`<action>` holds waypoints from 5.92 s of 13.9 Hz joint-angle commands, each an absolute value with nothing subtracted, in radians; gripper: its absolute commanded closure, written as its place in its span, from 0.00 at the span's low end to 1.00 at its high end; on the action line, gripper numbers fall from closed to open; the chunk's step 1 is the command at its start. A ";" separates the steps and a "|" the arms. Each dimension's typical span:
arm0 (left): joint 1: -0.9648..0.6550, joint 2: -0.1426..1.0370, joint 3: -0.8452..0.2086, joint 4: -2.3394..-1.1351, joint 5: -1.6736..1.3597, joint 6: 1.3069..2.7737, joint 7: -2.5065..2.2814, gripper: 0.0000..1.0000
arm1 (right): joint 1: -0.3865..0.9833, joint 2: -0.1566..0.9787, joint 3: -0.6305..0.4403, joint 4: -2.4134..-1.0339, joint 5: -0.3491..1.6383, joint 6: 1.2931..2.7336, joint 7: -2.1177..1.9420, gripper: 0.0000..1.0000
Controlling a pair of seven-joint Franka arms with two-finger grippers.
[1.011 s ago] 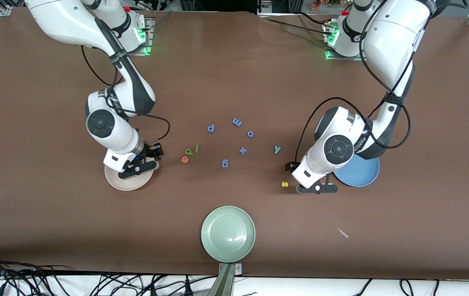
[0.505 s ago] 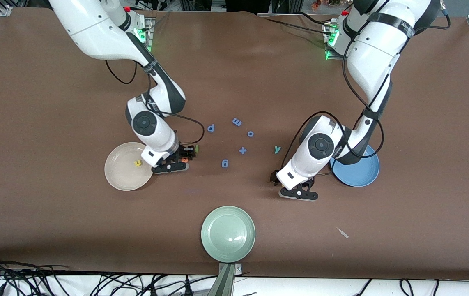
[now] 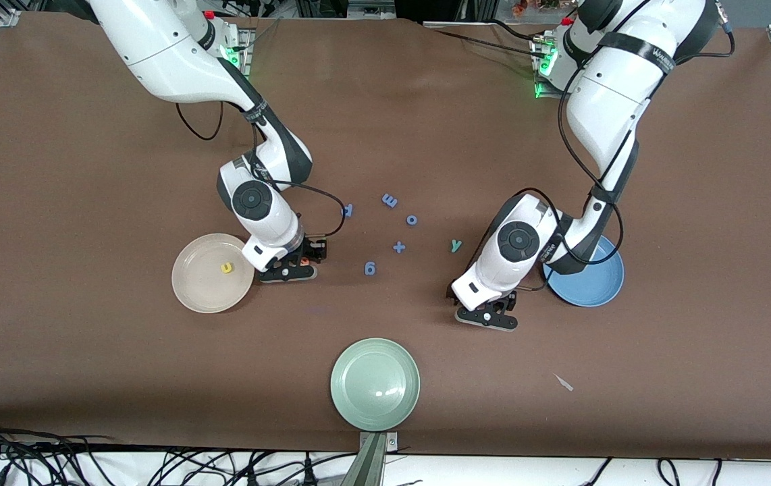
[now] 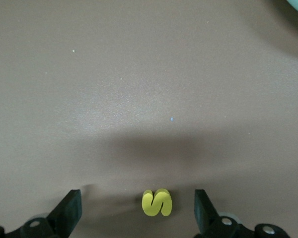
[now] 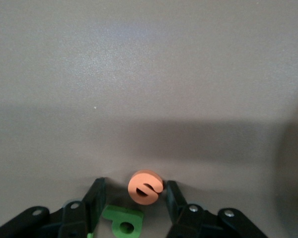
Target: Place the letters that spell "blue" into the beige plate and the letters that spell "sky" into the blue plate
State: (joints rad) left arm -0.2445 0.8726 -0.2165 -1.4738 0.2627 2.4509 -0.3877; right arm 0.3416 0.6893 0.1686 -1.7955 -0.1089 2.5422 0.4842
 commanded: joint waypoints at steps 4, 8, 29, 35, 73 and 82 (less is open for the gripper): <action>-0.250 0.867 -0.213 -1.506 0.288 2.461 -0.377 0.26 | 0.337 0.681 0.155 -1.796 -0.170 2.546 0.479 0.85; -0.249 0.858 -0.213 -1.505 0.288 2.461 -0.377 0.84 | 0.324 0.569 0.089 -1.787 -0.161 2.361 0.272 0.85; -0.005 0.673 -0.218 -1.612 0.275 1.833 -0.183 0.00 | 0.339 0.570 0.163 -1.835 -0.147 2.391 0.526 0.37; -0.015 0.629 -0.342 -1.598 0.163 1.810 -0.373 0.00 | 0.376 0.629 0.164 -1.836 -0.149 2.464 0.607 0.37; -0.216 0.709 -0.405 -1.629 0.244 2.143 -0.399 0.00 | 0.259 0.531 -0.015 -1.882 -0.089 2.373 -0.040 0.36; -0.203 0.715 -0.403 -1.735 0.275 2.278 -0.330 0.10 | 0.379 0.584 0.097 -1.773 -0.068 2.338 0.450 0.36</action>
State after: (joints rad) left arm -0.2144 0.7281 -0.4034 -1.7097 0.2394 2.2608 -0.3704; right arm 0.3320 0.5445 0.0924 -1.8191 -0.0824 2.3531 0.3320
